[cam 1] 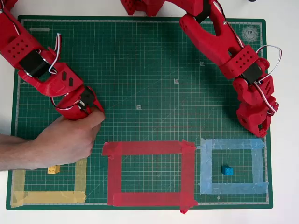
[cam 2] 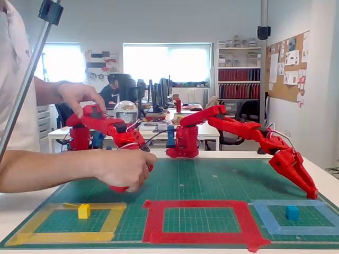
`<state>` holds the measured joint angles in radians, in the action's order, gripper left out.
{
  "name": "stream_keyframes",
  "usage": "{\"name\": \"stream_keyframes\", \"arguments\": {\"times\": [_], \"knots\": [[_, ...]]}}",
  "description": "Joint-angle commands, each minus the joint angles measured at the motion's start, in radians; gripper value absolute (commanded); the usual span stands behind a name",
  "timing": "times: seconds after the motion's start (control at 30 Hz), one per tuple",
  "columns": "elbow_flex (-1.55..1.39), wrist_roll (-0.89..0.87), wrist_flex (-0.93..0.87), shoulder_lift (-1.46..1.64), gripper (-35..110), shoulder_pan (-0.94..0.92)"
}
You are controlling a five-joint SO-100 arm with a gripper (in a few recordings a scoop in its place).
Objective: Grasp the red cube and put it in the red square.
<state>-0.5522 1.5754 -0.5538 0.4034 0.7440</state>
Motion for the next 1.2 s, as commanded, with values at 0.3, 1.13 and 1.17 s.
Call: {"name": "stream_keyframes", "arguments": {"times": [0.3,1.13,1.17], "knots": [[0.011,0.041,0.020,0.044,2,-0.005],[-0.692,-0.037,0.018,0.762,2,-0.472],[-0.704,-0.031,0.018,0.764,2,-0.503]]}}
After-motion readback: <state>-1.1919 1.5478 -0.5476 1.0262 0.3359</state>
